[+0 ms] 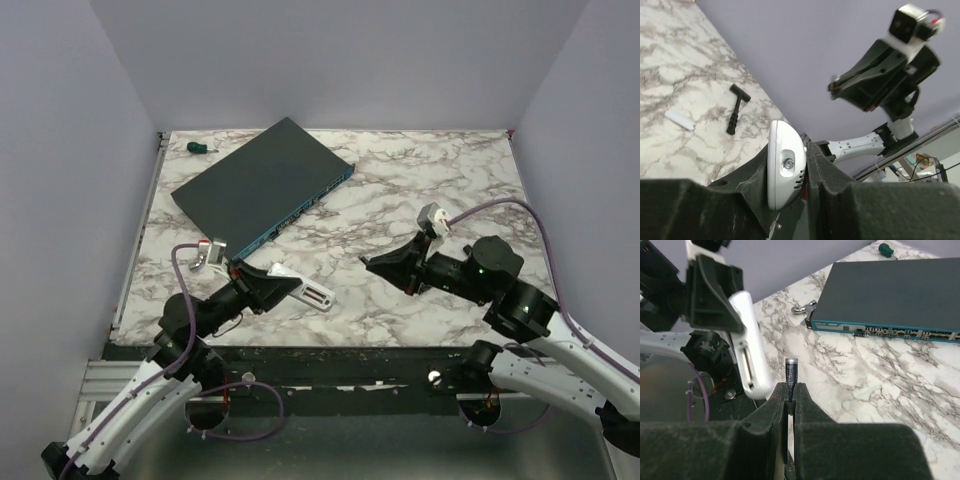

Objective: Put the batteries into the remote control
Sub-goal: Load the battery into the remote control.

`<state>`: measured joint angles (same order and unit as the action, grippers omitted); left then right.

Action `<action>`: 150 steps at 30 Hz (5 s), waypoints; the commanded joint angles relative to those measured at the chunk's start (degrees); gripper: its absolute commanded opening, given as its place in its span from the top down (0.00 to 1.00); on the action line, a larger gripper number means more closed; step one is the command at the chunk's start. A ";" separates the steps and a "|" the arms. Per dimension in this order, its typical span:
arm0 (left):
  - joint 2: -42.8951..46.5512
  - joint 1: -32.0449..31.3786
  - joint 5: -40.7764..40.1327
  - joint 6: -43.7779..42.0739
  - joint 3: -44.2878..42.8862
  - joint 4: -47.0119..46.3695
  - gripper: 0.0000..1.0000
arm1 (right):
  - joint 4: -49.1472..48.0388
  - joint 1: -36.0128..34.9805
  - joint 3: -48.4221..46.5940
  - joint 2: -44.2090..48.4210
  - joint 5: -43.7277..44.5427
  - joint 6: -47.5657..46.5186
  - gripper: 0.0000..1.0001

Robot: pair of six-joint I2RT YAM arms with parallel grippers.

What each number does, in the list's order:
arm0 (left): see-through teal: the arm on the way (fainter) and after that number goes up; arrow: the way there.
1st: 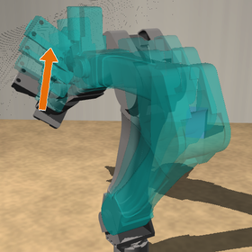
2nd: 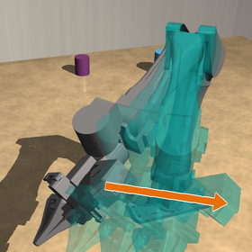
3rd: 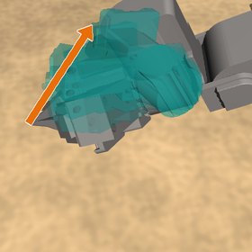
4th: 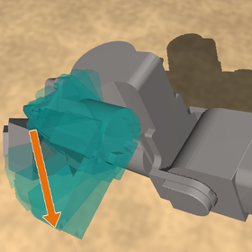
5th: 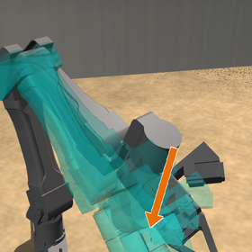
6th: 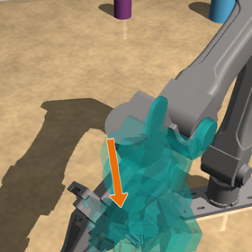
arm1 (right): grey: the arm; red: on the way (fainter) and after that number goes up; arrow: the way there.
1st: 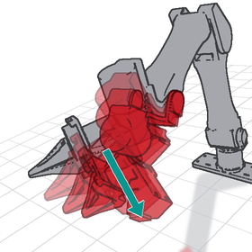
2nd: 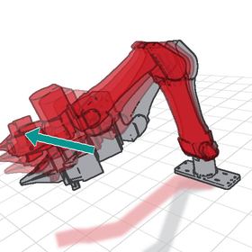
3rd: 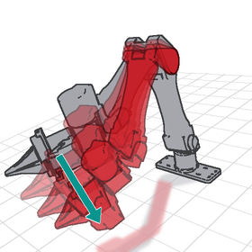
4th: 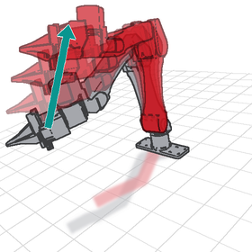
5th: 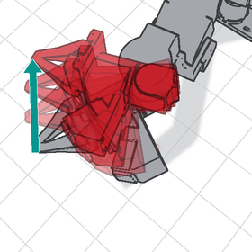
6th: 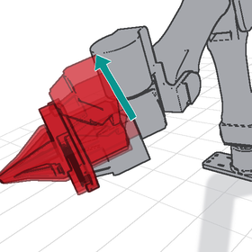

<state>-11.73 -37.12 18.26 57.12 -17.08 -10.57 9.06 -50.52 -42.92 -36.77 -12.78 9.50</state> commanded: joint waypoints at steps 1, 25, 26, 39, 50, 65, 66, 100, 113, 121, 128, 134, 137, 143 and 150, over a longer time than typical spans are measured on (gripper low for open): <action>-4.21 0.30 -0.55 5.77 6.19 -11.86 1.00 | 11.19 -0.25 -6.57 -6.44 -1.89 4.29 0.99; -15.51 -0.17 -3.34 11.17 13.04 -32.67 1.00 | 16.67 -29.32 -15.00 -20.97 41.86 14.60 0.99; -15.58 -0.16 -3.32 11.25 13.08 -32.75 1.00 | 16.91 -30.92 -15.36 -21.48 42.31 14.35 0.99; -19.15 -0.98 -3.86 17.19 16.83 -39.60 1.00 | 25.95 -32.61 -22.89 -26.07 39.30 6.81 0.99; -27.12 -3.42 -4.76 21.01 18.23 -50.86 1.00 | 27.74 -32.59 -24.26 -28.28 42.02 8.90 0.99; -22.46 -4.84 -6.92 18.21 17.34 -42.29 1.00 | 28.91 -32.60 -27.01 -32.14 41.38 9.49 0.99; -22.35 -4.93 -6.95 17.99 17.34 -41.96 1.00 | 28.83 -32.62 -27.13 -32.37 41.27 9.40 0.99; -21.76 -5.25 -6.40 17.41 17.52 -42.48 1.00 | 28.29 -30.96 -25.37 -34.36 37.23 7.35 0.95; -21.81 -5.28 -6.22 17.32 17.44 -42.48 1.00 | 27.64 -30.24 -24.86 -35.03 36.19 6.99 0.91; -21.92 -5.33 -6.22 17.32 17.38 -42.61 1.00 | 27.06 -30.16 -24.67 -35.66 35.50 6.57 0.90; -21.75 -5.33 -5.91 17.32 17.35 -42.86 1.00 | 26.32 -29.90 -24.41 -35.68 36.53 5.82 0.89; -21.79 -5.33 -6.00 17.41 17.32 -42.91 1.00 | 25.76 -29.59 -23.98 -36.07 35.77 5.70 0.87; -21.78 -5.33 -5.96 17.41 17.35 -43.03 1.00 | 25.66 -29.47 -23.71 -36.18 35.62 5.62 0.85; -21.78 -5.34 -6.13 17.42 17.50 -43.05 1.00 | 25.75 -29.46 -23.27 -35.89 35.36 5.54 0.83; -22.10 -5.33 -6.30 17.41 17.35 -43.13 1.00 | 26.18 -29.37 -22.93 -34.97 35.54 5.79 0.82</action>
<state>-34.02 -42.13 12.21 74.19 -0.49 -50.04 34.81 -80.16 -67.07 -71.99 23.44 15.55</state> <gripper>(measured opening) 0.274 0.183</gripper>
